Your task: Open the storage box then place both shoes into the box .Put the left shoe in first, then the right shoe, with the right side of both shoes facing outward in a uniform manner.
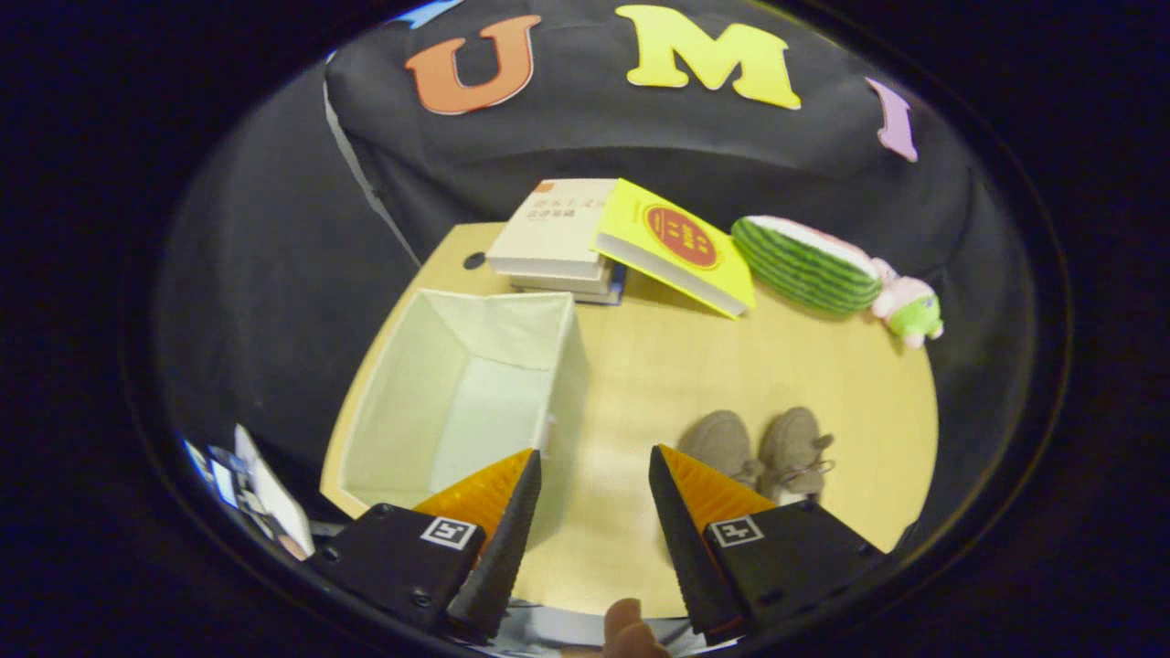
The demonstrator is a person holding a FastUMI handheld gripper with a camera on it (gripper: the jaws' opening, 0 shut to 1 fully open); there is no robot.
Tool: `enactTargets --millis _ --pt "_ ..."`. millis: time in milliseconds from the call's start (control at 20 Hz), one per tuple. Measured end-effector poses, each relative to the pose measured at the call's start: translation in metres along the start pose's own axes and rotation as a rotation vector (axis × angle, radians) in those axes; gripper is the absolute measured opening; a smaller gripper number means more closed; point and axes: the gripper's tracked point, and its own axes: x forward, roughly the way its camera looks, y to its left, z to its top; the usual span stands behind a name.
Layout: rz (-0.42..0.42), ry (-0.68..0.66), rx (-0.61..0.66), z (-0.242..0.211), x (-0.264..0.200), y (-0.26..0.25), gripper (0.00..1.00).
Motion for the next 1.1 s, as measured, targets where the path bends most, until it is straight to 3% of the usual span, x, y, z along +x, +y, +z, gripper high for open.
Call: enactTargets --millis 200,350,900,1100 --pt "-0.157 0.073 -0.103 -0.026 0.014 -0.041 0.81" --pt "-0.199 0.118 -0.101 -0.041 0.024 -0.059 0.82" --pt "-0.251 0.261 -0.047 -0.098 0.066 -0.109 0.83" --pt "-0.204 0.291 -0.044 -0.117 0.073 -0.114 0.84"
